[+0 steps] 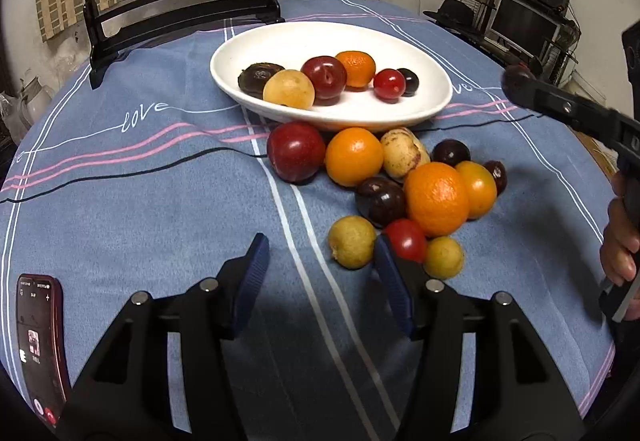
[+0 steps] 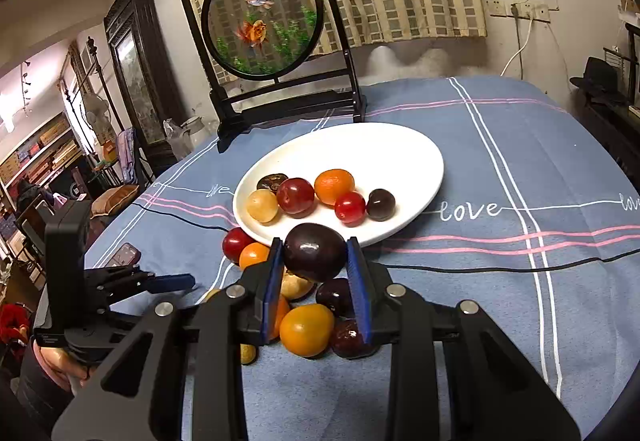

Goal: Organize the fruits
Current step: 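Place a dark plum with the right tool while the left tool places a small yellow fruit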

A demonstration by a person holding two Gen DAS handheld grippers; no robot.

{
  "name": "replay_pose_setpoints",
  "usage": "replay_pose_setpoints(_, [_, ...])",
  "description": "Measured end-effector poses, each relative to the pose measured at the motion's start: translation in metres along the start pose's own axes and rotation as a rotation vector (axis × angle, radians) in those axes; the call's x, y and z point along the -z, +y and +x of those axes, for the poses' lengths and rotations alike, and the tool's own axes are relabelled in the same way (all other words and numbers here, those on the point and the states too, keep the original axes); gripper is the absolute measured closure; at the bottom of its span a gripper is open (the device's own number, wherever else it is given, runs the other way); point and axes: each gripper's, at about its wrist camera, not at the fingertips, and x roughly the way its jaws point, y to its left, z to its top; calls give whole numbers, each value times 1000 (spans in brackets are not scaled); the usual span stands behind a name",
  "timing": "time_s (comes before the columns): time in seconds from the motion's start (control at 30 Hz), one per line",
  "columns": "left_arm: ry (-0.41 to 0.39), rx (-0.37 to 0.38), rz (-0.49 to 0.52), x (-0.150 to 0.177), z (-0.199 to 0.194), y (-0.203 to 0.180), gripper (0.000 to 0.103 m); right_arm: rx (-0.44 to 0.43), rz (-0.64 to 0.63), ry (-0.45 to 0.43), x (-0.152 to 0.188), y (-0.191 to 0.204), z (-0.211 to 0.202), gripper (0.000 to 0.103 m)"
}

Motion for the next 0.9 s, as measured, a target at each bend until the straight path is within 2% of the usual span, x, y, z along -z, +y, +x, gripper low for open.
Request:
replay_pose_setpoints(0.17, [15, 5, 1, -7, 9, -5, 46, 4, 9, 6, 0, -1, 0, 71])
replay_pose_setpoints(0.23, [35, -11, 17, -6, 15, -9, 53, 7, 13, 4, 0, -2, -1, 71])
replay_pose_setpoints(0.4, [36, -1, -1, -7, 16, -7, 59, 5, 10, 8, 1, -1, -1, 71])
replay_pose_setpoints(0.57, [30, -3, 23, -2, 14, -14, 72, 8, 9, 8, 1, 0, -2, 71])
replay_pose_setpoints(0.9, [28, -17, 8, 5, 10, -16, 75, 18, -1, 8, 4, 2, 0, 71])
